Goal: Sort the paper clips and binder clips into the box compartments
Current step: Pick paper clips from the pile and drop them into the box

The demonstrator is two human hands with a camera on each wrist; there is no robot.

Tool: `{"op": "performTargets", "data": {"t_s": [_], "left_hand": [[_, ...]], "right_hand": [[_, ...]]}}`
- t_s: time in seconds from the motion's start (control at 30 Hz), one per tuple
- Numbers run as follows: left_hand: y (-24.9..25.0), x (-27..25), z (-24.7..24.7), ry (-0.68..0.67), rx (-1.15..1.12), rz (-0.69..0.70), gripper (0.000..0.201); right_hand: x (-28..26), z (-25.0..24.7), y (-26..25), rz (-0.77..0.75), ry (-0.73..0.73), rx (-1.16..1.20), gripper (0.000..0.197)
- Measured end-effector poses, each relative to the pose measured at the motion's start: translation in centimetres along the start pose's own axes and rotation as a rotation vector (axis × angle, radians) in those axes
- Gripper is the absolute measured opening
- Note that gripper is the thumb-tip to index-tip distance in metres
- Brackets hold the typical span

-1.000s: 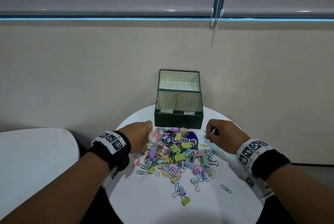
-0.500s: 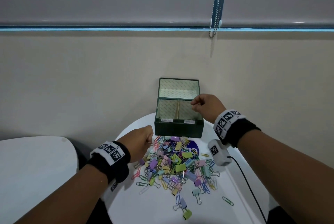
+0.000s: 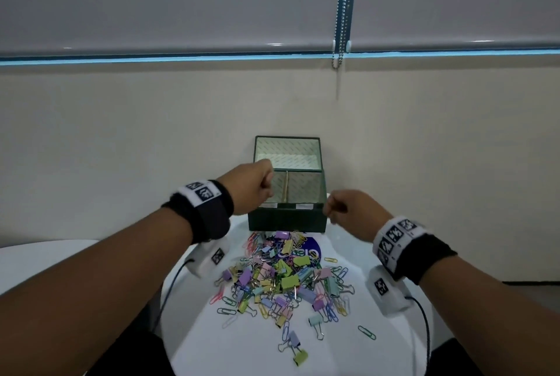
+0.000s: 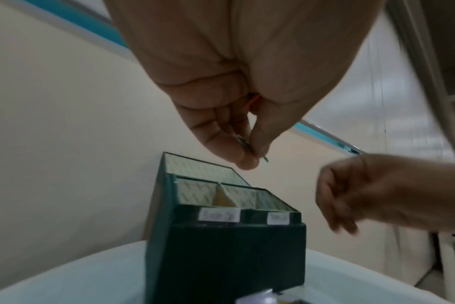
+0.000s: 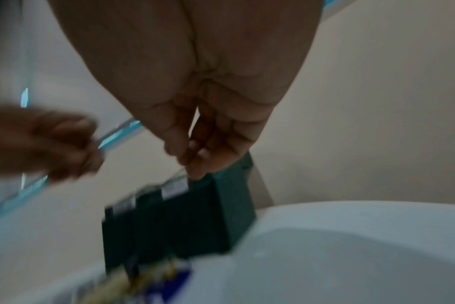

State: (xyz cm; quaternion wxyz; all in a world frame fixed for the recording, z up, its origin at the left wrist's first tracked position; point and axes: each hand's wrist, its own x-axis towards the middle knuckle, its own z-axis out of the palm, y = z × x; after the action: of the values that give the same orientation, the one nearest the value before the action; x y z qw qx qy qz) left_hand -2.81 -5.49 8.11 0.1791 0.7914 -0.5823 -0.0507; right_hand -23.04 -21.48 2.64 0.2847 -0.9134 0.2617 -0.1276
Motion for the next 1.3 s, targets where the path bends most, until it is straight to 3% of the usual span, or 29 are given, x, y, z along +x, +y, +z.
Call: {"op": "performTargets", "data": {"t_s": [0.1,0.17,0.33,0.53,0.73,0.83,0.93,1.07,1.2,1.3], "left_hand": [[2.2,3.5,1.8,0.014,-0.01,-0.032,0.027],[3.3,5.3,3.5,0.017,-0.05,-0.079,0.029],[4.1,7.4,6.4,-0.045,0.04,-0.121,0.023],[3.2,6.3,5.2,-0.113,0.027,-0.064,0.04],[0.4,0.7,3.2,0.074,-0.154,-0.024,0.007],[-2.7,-2.7,2.6,-0.191,0.047,-0.097,0.012],[-5.3,-5.6,3.1,-0.461,0.244,-0.201,0.034],[-6.1,-7.8,4.4,-0.474,0.271,-0.158,0.055],[-5.9,-8.3,5.1,-0.469,0.291,-0.09,0.04],[-6.0,-7.8,4.9,-0.419,0.227,-0.123,0.028]], "right_hand": [[-2.1,1.1,1.7,0.06,-0.209,-0.241,0.022],[-3.0,1.8,2.3,0.142,-0.255,-0.247,0.022],[-3.7,3.0,2.9,0.203,-0.228,-0.258,0.02],[-3.3,3.9,3.1,0.126,-0.22,-0.245,0.011],[-3.1,4.2,3.7,0.049,-0.208,-0.28,0.017],[-3.0,4.2,4.0,0.037,-0.117,-0.266,0.016],[-2.9,3.9,4.0,0.021,-0.039,-0.209,0.017],[-3.1,3.6,3.2,0.013,-0.071,-0.173,0.022],[-3.0,3.5,2.9,0.086,-0.153,-0.213,0.032],[-3.1,3.6,3.2,0.1,-0.147,-0.251,0.022]]}}
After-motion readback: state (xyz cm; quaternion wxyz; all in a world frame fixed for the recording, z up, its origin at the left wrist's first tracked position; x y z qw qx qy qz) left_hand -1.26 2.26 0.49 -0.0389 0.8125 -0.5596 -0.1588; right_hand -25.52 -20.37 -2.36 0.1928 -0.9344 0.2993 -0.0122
